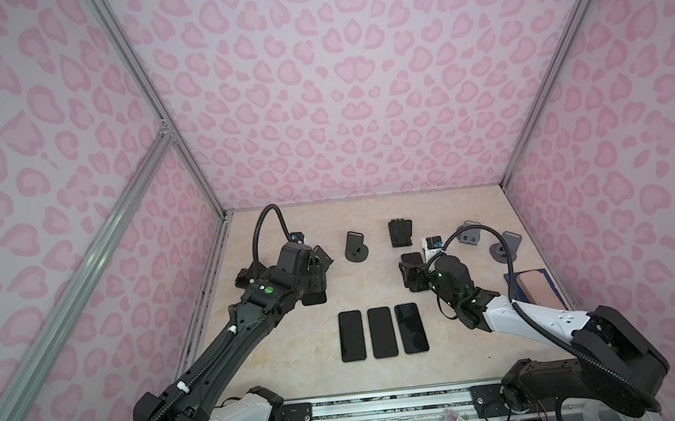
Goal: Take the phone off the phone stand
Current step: 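Carry the silver-edged phone nearer the robot beside the row of flat phones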
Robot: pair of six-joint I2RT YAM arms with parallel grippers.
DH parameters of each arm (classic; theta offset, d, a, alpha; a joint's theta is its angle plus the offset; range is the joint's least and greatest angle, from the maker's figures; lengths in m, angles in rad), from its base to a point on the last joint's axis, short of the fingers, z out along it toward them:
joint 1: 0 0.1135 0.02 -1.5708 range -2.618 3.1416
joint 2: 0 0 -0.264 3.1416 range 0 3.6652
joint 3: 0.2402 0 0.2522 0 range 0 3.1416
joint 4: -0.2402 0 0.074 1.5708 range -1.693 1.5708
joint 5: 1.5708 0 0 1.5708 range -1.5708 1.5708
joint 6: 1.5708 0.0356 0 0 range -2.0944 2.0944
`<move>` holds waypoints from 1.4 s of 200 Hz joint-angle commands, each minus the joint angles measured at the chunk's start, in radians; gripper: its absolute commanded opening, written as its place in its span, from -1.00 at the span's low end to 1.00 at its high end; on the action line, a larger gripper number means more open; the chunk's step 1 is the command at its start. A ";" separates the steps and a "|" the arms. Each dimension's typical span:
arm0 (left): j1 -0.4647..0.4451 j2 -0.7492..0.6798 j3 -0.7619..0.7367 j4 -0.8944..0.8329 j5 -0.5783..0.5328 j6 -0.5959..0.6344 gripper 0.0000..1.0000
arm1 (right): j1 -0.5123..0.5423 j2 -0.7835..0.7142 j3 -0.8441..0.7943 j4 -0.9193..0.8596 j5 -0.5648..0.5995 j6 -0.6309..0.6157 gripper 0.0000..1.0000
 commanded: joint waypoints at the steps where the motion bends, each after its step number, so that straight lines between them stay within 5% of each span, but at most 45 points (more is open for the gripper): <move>1: -0.001 -0.023 -0.034 -0.029 0.005 -0.076 0.24 | 0.001 -0.017 -0.010 0.027 -0.005 0.010 0.84; 113: -0.016 0.058 -0.145 -0.124 0.104 -0.189 0.23 | 0.004 -0.029 -0.022 0.039 -0.009 0.024 0.82; 280: -0.016 0.303 -0.105 -0.125 0.193 -0.091 0.28 | 0.006 -0.012 0.002 0.004 -0.019 0.012 0.82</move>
